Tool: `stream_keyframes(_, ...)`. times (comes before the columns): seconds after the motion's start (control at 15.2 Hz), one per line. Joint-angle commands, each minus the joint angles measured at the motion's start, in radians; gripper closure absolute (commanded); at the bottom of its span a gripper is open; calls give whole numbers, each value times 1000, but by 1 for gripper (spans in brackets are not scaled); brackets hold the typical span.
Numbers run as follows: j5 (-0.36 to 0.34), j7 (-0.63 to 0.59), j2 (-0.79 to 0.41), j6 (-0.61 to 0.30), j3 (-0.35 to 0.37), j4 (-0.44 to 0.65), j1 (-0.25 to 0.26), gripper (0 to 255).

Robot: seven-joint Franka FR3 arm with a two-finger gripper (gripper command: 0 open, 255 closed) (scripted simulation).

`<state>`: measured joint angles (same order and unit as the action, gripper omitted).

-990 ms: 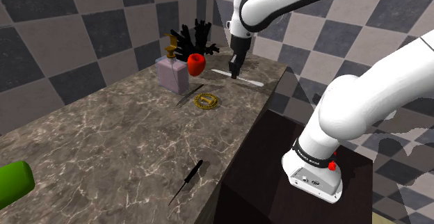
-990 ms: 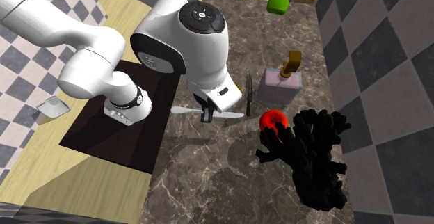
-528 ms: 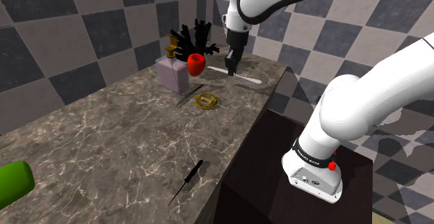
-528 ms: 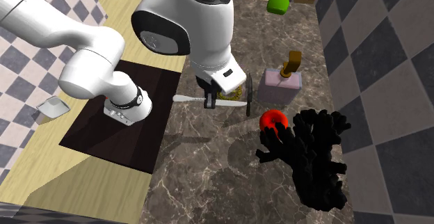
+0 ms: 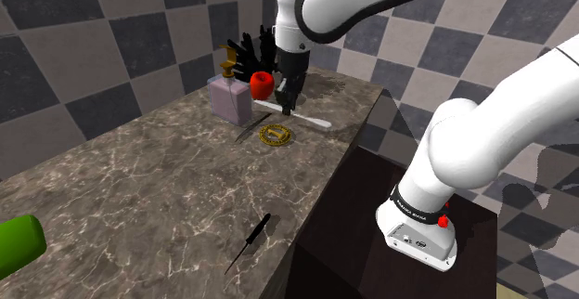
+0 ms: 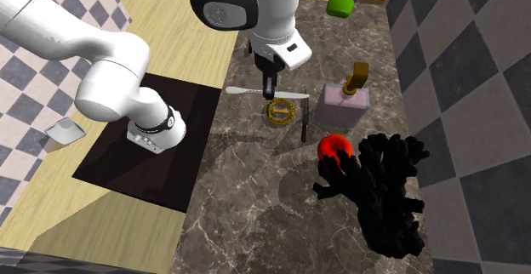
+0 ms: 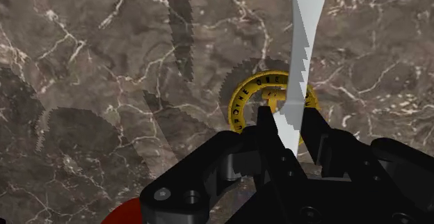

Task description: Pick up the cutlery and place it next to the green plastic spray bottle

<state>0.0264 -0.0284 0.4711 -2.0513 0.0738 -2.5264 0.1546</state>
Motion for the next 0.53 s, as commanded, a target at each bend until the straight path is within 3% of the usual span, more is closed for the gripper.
stream_keyframes(0.0, 18, -50, -19, 3, 38, 22, 23, 255)
stream_keyframes(0.46, 54, -224, -131, -6, 165, 129, 89, 255)
